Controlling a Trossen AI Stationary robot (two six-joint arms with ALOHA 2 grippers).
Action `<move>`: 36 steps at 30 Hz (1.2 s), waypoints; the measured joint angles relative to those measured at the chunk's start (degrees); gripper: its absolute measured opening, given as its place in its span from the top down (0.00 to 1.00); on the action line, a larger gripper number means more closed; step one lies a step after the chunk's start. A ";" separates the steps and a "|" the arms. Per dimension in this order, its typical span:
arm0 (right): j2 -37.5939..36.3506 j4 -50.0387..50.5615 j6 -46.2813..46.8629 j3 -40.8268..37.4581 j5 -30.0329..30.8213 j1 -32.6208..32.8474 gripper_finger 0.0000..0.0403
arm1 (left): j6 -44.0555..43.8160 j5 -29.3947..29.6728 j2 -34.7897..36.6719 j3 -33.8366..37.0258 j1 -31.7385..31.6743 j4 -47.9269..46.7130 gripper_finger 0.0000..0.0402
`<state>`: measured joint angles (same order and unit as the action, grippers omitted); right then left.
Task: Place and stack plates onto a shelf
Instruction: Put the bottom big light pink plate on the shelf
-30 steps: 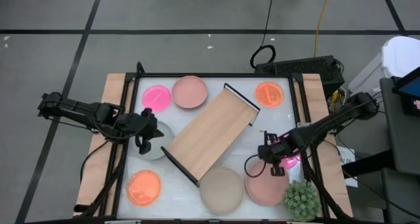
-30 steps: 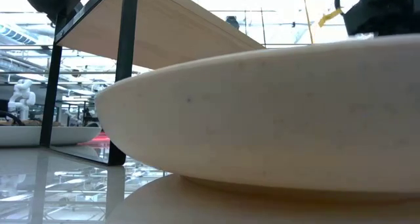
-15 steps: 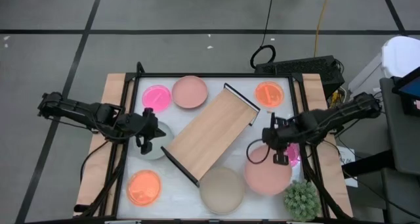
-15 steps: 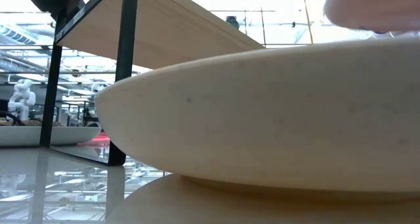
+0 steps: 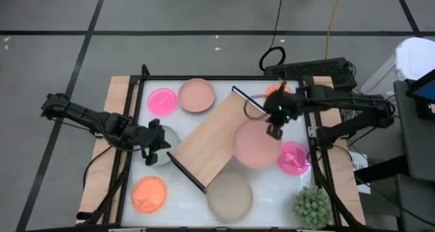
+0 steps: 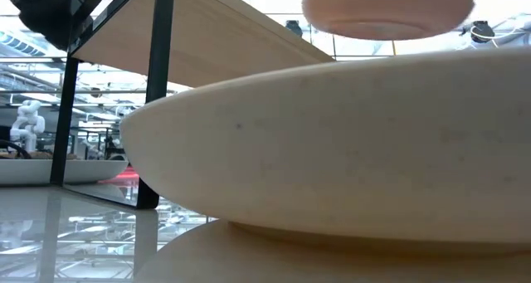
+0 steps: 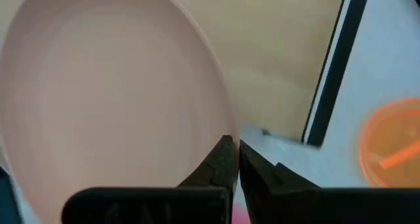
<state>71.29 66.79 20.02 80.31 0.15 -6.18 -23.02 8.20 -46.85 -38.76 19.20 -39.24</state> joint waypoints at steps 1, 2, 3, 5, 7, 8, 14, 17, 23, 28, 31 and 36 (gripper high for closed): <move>0.23 -1.15 -0.79 0.00 -1.18 -2.02 1.00 | 0.02 -0.01 0.02 0.00 0.46 0.02 0.99; 0.60 -2.33 -2.02 0.00 -2.15 -4.09 1.00 | 0.02 -0.01 0.00 0.00 0.89 0.00 0.99; 1.04 -3.77 -3.33 0.00 -3.01 -5.92 1.00 | 0.02 -0.01 0.00 0.00 1.33 -0.02 0.99; 1.99 -6.16 -5.57 0.00 -4.45 -9.23 1.00 | 0.18 -0.02 0.00 0.00 2.31 -0.10 0.99; 3.21 -8.29 -7.47 0.00 -6.23 -12.11 1.00 | 0.41 -0.06 0.00 0.00 3.52 -0.27 0.99; 3.93 -9.30 -8.18 0.00 -6.78 -13.22 1.00 | 0.36 -0.16 0.00 0.00 4.13 -0.40 0.99; 8.83 -12.41 -10.99 0.00 -12.27 -17.77 1.00 | -1.68 -0.46 0.00 0.00 7.14 -0.59 0.99; 10.99 -13.29 -11.74 0.00 -14.94 -18.41 1.00 | -2.84 -0.62 0.00 0.00 8.06 -0.53 0.99; 13.80 -15.65 -12.38 0.00 -17.21 -19.73 1.00 | -3.02 -0.61 0.00 0.00 8.68 -0.44 0.99; 14.45 -15.89 -12.45 0.00 -16.95 -21.11 0.99 | -3.32 -0.60 -0.02 0.00 8.67 -0.40 0.99; 14.49 -15.94 -13.06 0.00 -16.95 -21.72 0.99 | -3.46 -0.58 0.00 0.00 8.67 -0.37 0.99; 14.49 -15.95 -14.23 0.00 -16.91 -22.00 0.99 | -4.13 -0.58 0.00 0.00 8.67 -0.37 0.99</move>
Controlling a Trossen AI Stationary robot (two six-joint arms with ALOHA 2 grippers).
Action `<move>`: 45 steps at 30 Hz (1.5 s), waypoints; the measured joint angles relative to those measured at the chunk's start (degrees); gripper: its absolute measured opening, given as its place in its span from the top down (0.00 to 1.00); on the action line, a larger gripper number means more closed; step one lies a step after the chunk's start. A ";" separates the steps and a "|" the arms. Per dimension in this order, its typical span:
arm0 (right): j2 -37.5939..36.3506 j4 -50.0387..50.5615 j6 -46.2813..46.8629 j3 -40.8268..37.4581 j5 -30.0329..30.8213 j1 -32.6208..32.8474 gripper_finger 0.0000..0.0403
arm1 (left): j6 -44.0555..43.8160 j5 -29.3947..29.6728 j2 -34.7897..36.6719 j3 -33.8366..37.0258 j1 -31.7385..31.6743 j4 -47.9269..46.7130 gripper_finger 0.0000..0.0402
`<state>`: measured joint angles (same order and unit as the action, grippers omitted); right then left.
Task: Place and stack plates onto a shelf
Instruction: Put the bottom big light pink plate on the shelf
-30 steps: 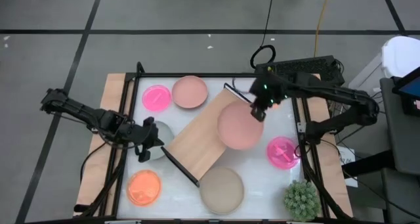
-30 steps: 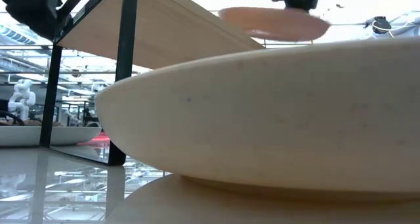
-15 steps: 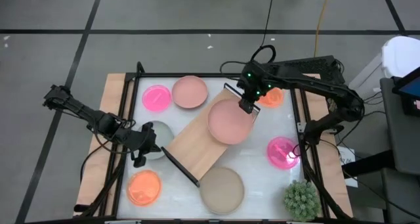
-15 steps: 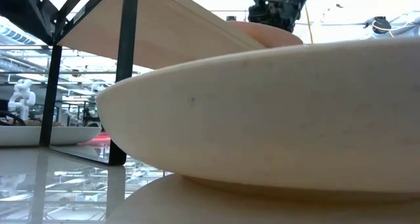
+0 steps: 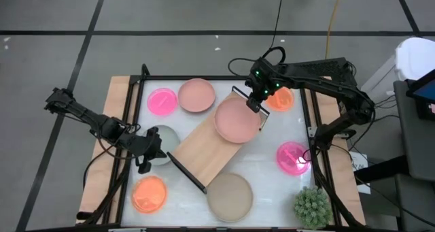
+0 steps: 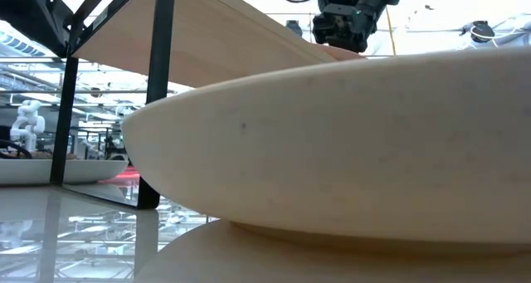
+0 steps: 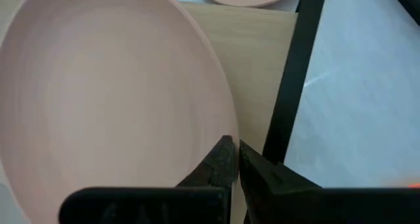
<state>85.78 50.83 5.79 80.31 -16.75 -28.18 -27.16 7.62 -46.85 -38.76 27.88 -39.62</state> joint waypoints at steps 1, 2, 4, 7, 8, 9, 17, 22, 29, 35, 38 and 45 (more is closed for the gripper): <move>0.00 0.04 -0.35 0.00 0.00 0.00 0.98 | 0.03 0.00 0.00 0.00 0.00 0.00 0.99; 0.00 0.08 -0.48 0.00 0.02 0.00 0.98 | 0.13 0.00 0.00 0.00 0.00 0.00 0.99; 0.00 -0.02 -0.50 0.00 0.23 0.02 0.97 | 0.15 0.00 -0.02 0.00 0.00 0.00 0.99; 0.00 -0.05 -0.51 0.00 0.32 0.02 0.94 | -0.49 0.00 0.00 0.00 0.12 0.00 0.99; 0.00 -0.13 -0.53 0.00 0.46 0.02 0.93 | -0.63 0.02 -0.01 0.00 0.30 0.00 0.99; 0.00 -0.31 -0.53 0.00 0.88 0.02 0.92 | -0.73 0.03 0.00 0.00 0.51 0.00 0.99; -0.60 -2.89 -1.93 -0.02 1.70 0.13 0.86 | -3.06 0.11 -0.02 0.00 2.49 0.00 0.99; -4.13 -0.21 -5.05 -0.02 1.99 2.70 0.86 | -4.48 0.26 -0.02 0.00 3.96 -0.01 0.99; -6.24 0.92 -6.57 -0.02 10.13 14.70 0.90 | -5.35 1.99 -0.02 1.87 5.22 0.87 0.99; -2.20 0.41 -6.33 -0.04 18.43 21.43 0.95 | -7.47 2.60 -0.02 3.18 5.22 1.01 0.99; 0.29 0.41 -6.09 -0.04 18.45 22.48 0.98 | -8.62 2.60 -0.02 3.26 5.22 1.04 0.99; 4.47 0.11 -6.31 0.06 20.41 22.69 1.00 | -8.87 2.60 -0.02 3.26 5.22 2.77 0.99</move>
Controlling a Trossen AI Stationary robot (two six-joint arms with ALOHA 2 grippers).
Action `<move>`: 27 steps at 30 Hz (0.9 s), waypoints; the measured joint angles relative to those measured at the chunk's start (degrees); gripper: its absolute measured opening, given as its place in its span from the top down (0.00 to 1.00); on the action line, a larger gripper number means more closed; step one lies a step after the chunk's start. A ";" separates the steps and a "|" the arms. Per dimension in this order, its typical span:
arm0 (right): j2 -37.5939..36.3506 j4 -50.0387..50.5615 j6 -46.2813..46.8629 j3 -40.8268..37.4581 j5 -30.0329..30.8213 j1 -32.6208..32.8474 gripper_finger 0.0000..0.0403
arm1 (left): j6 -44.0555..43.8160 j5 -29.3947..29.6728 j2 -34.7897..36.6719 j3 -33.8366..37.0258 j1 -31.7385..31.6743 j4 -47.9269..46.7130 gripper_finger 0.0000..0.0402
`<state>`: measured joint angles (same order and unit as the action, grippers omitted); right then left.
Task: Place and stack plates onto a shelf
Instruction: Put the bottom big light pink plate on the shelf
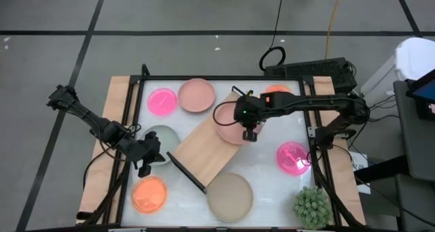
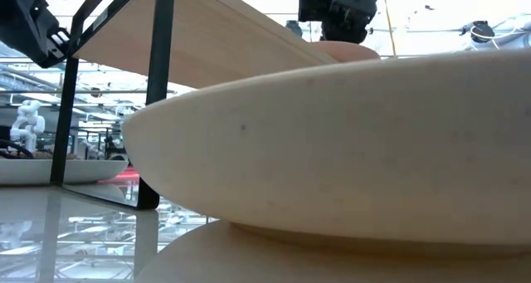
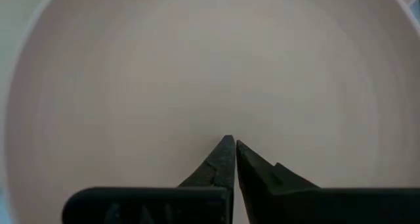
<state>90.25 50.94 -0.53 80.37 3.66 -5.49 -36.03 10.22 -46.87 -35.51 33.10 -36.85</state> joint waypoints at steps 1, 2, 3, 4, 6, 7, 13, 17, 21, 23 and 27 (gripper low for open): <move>0.52 -0.13 -0.18 0.11 0.75 -0.03 1.00 | 0.36 0.00 0.00 0.00 0.00 0.29 0.99; 0.80 -0.24 -0.44 0.14 1.02 -0.13 1.00 | 0.56 0.00 0.00 0.00 0.00 0.53 0.99; 1.12 -0.26 -0.72 0.16 1.07 -0.20 1.00 | 0.82 0.00 0.00 0.00 0.00 0.64 0.99; 1.29 -0.39 -0.94 0.15 1.06 -0.31 1.00 | 0.93 0.00 0.00 0.00 0.00 0.60 0.99; 1.35 -0.81 -1.10 0.14 1.05 -0.40 1.00 | 0.97 0.00 0.00 0.00 0.00 0.62 0.99; 1.37 -1.10 -1.12 0.14 1.03 -0.40 1.00 | 0.98 0.00 0.00 0.00 0.00 0.62 0.99; 1.16 -2.22 -1.25 0.00 1.01 -0.40 1.00 | 1.24 0.00 0.00 0.00 0.00 0.62 0.99; -0.09 -2.53 -1.10 -0.21 0.80 -0.21 1.00 | 1.00 0.00 0.00 0.00 0.00 0.54 0.99; -2.60 -2.54 -0.74 -0.34 0.79 0.00 1.00 | 0.24 0.00 0.00 0.00 0.00 0.20 0.99; -3.92 -2.58 0.27 -0.28 0.79 0.35 1.00 | -0.13 0.00 0.00 0.00 0.00 0.16 0.99; -5.85 -3.51 1.29 -0.28 0.79 2.24 1.00 | -0.19 0.00 0.00 0.00 0.00 0.09 0.99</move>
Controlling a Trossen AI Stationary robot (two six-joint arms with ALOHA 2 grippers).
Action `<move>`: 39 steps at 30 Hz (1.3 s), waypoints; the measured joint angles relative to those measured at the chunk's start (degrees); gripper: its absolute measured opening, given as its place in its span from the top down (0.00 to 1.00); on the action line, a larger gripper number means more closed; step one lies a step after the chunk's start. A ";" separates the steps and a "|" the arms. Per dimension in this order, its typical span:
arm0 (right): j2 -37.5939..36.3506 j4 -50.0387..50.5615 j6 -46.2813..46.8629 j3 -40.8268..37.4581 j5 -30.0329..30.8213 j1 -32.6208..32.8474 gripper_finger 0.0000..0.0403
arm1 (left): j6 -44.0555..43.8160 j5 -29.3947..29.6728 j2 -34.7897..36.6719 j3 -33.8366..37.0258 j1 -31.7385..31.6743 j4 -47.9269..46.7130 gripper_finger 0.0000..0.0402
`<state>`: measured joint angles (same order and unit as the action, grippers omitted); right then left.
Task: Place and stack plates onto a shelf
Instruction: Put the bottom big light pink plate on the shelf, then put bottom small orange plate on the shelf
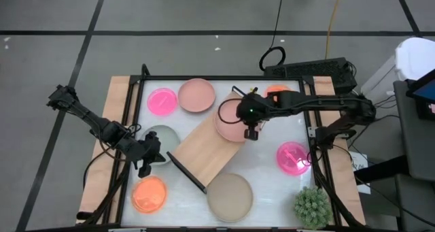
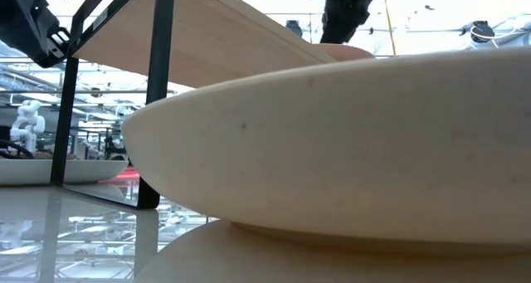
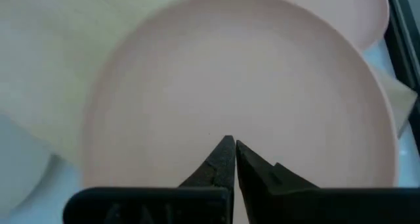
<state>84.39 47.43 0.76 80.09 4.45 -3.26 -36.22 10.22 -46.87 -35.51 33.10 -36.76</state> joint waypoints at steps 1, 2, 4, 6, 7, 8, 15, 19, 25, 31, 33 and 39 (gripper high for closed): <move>-0.39 -0.37 0.25 0.00 -0.02 0.66 1.00 | -0.13 0.00 0.00 0.00 0.00 -0.31 0.99; -0.86 -0.78 0.58 0.00 0.00 1.32 1.00 | -0.54 -0.04 0.00 0.00 0.00 -0.91 0.98; -1.56 -0.93 1.66 0.06 0.00 2.87 1.00 | -1.93 -0.88 0.00 0.00 0.05 -2.29 0.96; -2.06 -0.85 3.18 0.07 0.01 4.63 1.00 | -3.10 -2.55 0.00 0.00 0.59 -2.93 0.93; -2.27 -0.83 3.94 0.07 0.03 5.57 1.00 | -3.64 -3.73 -0.03 0.00 1.13 -3.10 0.91; -2.49 -0.87 4.55 0.07 0.08 6.65 1.00 | -4.27 -4.82 -0.21 0.00 1.84 -3.10 0.89; -3.24 -1.00 4.43 0.11 12.92 16.05 1.00 | -10.27 -7.61 -4.60 0.00 8.94 -4.09 0.82; -3.38 -1.60 4.18 0.11 14.92 20.12 1.00 | -14.20 -7.62 -8.67 0.00 13.31 -4.13 0.82; -3.36 0.08 4.70 0.13 15.04 24.74 1.00 | -22.21 -7.72 -14.91 0.00 18.63 -4.19 0.82; -3.36 1.01 5.92 0.13 15.16 28.20 1.00 | -31.05 -7.72 -18.79 0.00 22.13 -4.31 0.81; -3.36 0.64 6.42 0.13 15.21 28.90 1.00 | -34.46 -7.73 -19.97 0.00 23.14 -5.40 0.76; -3.36 0.63 8.19 0.13 15.21 30.83 1.00 | -38.38 -7.32 -22.86 0.02 25.29 -7.95 0.52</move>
<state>81.03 48.06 8.95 80.23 19.66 27.57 -74.60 2.90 -69.74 -35.48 58.39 -44.71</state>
